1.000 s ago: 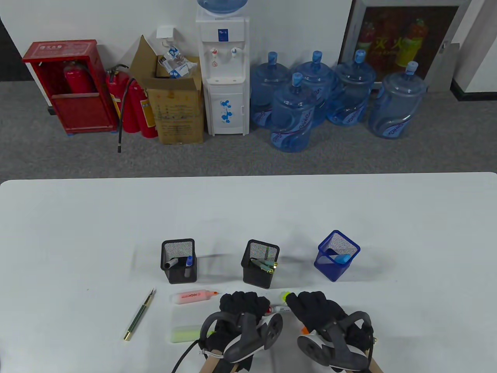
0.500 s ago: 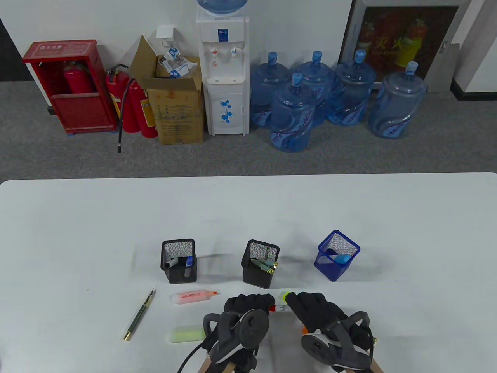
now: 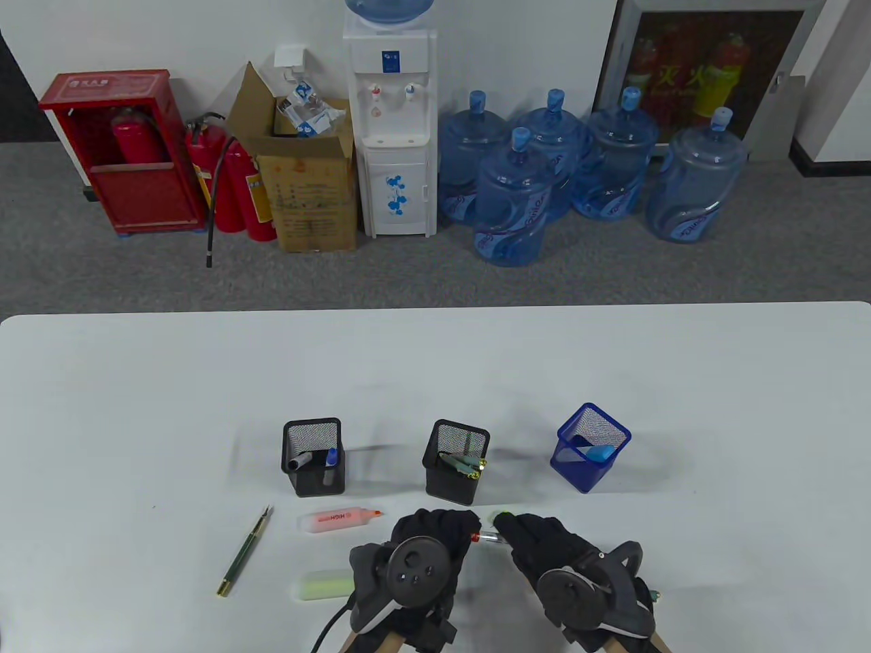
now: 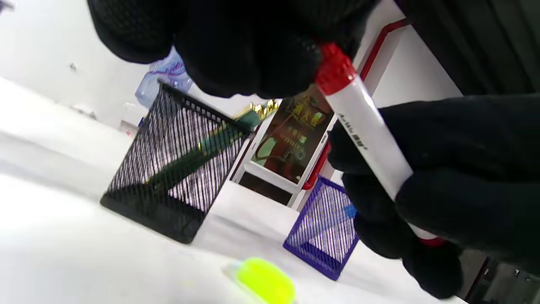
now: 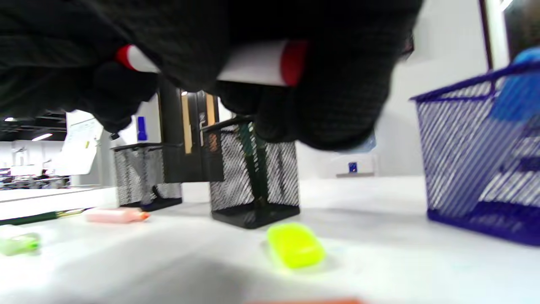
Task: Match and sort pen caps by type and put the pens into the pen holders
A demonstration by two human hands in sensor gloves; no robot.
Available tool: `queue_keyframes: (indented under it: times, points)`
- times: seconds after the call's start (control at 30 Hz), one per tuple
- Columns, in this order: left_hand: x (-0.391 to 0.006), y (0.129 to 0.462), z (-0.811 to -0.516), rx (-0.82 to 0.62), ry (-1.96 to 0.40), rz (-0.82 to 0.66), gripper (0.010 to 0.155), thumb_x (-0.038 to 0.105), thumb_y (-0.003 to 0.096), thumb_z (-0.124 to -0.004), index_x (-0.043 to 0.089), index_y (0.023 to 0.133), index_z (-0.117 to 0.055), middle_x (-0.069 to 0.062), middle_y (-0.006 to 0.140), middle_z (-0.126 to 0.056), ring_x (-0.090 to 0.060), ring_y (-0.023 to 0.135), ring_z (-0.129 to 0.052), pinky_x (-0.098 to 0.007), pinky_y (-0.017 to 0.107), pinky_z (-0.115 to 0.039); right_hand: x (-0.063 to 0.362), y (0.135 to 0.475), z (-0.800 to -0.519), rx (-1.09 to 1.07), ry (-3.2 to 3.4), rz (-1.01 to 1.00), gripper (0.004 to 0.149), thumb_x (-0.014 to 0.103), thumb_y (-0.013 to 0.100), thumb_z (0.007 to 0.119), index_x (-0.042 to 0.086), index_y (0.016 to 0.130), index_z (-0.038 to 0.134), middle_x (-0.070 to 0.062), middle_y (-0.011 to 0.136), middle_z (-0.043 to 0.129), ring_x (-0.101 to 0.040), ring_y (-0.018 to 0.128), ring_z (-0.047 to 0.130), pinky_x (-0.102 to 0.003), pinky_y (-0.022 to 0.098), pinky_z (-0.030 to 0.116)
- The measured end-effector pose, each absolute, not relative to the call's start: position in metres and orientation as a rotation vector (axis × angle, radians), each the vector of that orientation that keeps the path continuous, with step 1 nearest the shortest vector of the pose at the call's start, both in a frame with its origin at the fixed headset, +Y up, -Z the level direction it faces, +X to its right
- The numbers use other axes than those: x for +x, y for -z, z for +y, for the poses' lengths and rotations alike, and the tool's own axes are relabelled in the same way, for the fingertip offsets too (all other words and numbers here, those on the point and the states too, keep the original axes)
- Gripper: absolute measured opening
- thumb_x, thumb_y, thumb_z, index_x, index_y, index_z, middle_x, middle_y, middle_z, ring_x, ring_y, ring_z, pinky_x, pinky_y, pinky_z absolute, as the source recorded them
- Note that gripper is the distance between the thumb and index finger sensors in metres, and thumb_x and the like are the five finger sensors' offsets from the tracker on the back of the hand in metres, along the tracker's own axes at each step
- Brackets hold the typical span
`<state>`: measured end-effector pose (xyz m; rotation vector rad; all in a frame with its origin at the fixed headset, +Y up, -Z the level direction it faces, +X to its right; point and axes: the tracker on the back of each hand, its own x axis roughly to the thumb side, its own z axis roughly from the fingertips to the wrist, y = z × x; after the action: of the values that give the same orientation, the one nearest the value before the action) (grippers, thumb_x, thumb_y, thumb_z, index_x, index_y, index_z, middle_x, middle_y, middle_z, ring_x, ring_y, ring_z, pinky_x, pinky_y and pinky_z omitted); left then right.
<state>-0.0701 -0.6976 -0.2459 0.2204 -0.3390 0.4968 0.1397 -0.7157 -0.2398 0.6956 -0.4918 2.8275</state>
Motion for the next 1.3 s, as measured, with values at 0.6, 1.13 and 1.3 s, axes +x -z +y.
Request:
queue_keyframes:
  times: [0.6, 1.13, 1.3]
  points:
    - [-0.2, 0.273, -0.611, 0.437, 0.217, 0.07, 0.042, 0.036, 0.0428, -0.078, 0.034, 0.084, -0.082, -0.001, 0.078, -0.097, -0.027, 0.064, -0.097, -0.056, 0.065, -0.073, 0.185, 0.252, -0.725, 0.572, -2.982, -0.604, 0.067, 0.046, 0.04, 0.076, 0.022, 0.102, 0.063, -0.002, 0.099, 0.078, -0.024, 0.084, 0.091, -0.043, 0.059, 0.089]
    - [-0.185, 0.303, -0.666, 0.305, 0.307, 0.082, 0.051, 0.046, 0.0378, -0.08, 0.038, 0.088, -0.081, 0.004, 0.085, -0.097, -0.025, 0.073, -0.099, -0.056, 0.067, -0.073, 0.192, 0.254, -0.727, 0.567, -3.102, -0.557, 0.065, 0.044, 0.04, 0.076, 0.025, 0.101, 0.065, 0.001, 0.098, 0.08, -0.021, 0.084, 0.093, -0.043, 0.06, 0.089]
    - [-0.2, 0.29, -0.653, 0.322, 0.274, 0.089, 0.052, 0.048, 0.038, -0.076, 0.039, 0.089, -0.079, 0.004, 0.087, -0.096, -0.025, 0.075, -0.098, -0.057, 0.067, -0.072, 0.199, 0.257, -0.729, 0.52, -3.112, -0.52, 0.06, 0.044, 0.04, 0.076, 0.029, 0.098, 0.07, 0.005, 0.095, 0.085, -0.02, 0.084, 0.093, -0.043, 0.061, 0.088]
